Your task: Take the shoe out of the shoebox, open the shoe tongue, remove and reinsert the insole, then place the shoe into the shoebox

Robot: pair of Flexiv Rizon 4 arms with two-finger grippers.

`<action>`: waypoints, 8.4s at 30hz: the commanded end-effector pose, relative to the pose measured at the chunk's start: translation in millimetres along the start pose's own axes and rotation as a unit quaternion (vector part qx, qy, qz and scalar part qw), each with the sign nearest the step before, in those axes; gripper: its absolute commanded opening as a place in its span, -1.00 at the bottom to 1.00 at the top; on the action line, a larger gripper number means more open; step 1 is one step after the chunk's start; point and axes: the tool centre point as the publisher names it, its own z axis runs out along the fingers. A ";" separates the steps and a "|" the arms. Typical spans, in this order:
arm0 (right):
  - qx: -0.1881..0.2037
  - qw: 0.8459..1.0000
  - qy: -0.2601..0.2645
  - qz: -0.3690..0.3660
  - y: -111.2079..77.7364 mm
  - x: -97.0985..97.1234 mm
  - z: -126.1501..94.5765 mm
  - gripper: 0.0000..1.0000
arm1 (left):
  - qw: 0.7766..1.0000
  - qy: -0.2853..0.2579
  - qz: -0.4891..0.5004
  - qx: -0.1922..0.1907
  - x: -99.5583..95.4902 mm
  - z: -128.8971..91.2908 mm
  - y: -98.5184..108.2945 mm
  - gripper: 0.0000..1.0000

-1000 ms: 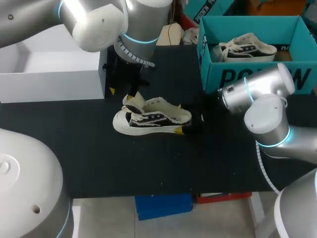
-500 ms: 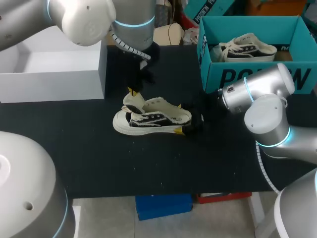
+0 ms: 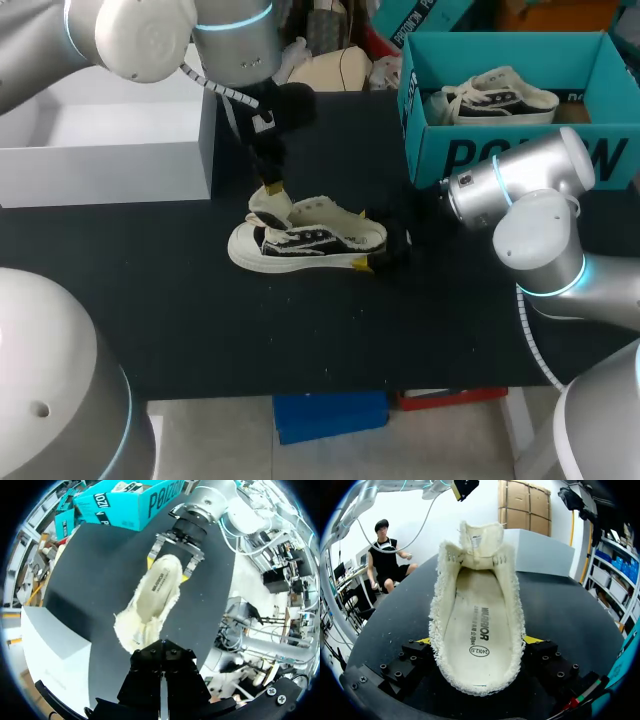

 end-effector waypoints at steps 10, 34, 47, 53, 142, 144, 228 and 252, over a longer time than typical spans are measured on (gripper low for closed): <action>0.001 1.000 -0.001 0.001 -6.0 1.4 8.3 -1.00 | 0.984 0.014 0.175 0.018 -3.1 8.4 -30.6 -1.00; 0.001 1.000 -0.001 0.001 -6.0 1.4 8.3 -1.00 | 0.982 0.066 0.179 0.014 -35.6 87.6 -67.9 -1.00; 0.001 1.000 -0.001 0.001 -6.0 1.4 8.3 -1.00 | 0.978 0.090 0.190 -0.002 -25.1 115.1 -67.3 -1.00; 0.001 1.000 -0.001 0.001 -6.0 1.4 8.3 -1.00 | 0.976 0.107 0.192 -0.006 -12.8 129.7 -62.0 -1.00; 0.001 1.000 -0.001 0.001 -6.0 1.4 8.3 -1.00 | 0.983 -0.138 0.111 -0.050 -38.2 220.2 -46.5 -0.07; 0.001 1.000 -0.001 0.001 -6.0 1.4 8.3 -1.00 | 0.982 -0.146 0.109 -0.046 -41.9 223.2 -46.2 -0.07; 0.001 1.000 -0.001 0.001 -6.0 1.4 8.3 -1.00 | 0.983 -0.089 0.115 0.114 -28.2 108.3 -44.4 -1.00; 0.001 1.000 -0.001 0.001 -6.0 1.4 8.3 -1.00 | 0.961 -0.069 0.215 0.157 -15.4 128.6 -63.7 0.00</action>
